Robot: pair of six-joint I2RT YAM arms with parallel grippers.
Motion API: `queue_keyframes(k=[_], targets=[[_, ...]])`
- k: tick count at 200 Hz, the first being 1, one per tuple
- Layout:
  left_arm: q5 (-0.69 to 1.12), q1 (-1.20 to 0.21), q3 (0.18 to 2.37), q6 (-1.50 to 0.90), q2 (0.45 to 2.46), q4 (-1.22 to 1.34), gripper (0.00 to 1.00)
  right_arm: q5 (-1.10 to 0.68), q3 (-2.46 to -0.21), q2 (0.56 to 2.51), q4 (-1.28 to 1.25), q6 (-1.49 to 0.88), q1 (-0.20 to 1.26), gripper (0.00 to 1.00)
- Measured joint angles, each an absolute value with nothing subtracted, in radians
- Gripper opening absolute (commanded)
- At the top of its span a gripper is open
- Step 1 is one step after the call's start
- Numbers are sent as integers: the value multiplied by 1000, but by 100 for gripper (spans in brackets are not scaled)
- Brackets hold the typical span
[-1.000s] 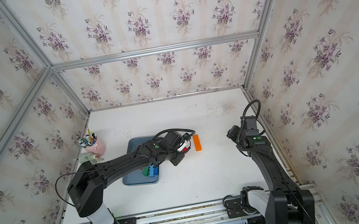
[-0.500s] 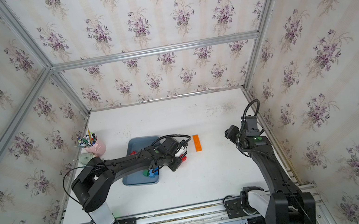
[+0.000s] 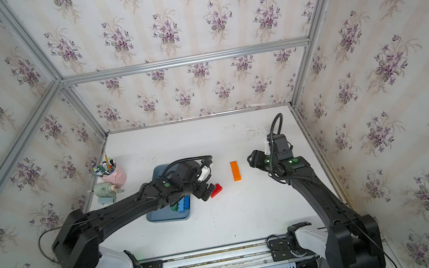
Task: Assemble a rectangle with lego
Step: Pick up the lego brick from the center of the board.
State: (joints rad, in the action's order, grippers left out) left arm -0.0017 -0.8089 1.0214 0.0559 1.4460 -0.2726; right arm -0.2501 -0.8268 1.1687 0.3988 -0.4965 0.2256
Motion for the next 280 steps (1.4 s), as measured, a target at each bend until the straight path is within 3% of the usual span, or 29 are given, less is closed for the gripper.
queue_keyframes(k=[27,72,140,239,280], targets=[[-4,-727,1044,12,1240,-303,100,-223,-969,1322,444,-416,381,67],[61,-532,1037,-117,1019,-520,100,-197,-1078,1501,517,-323,517,73],[-4,-447,877,-104,748,-644,100,-75,-1202,1763,585,-208,778,80],[-18,-444,812,-95,767,-597,100,-3,-1249,1895,610,-158,836,79],[-19,-442,829,-102,807,-595,100,13,-1269,1914,610,-160,839,69]])
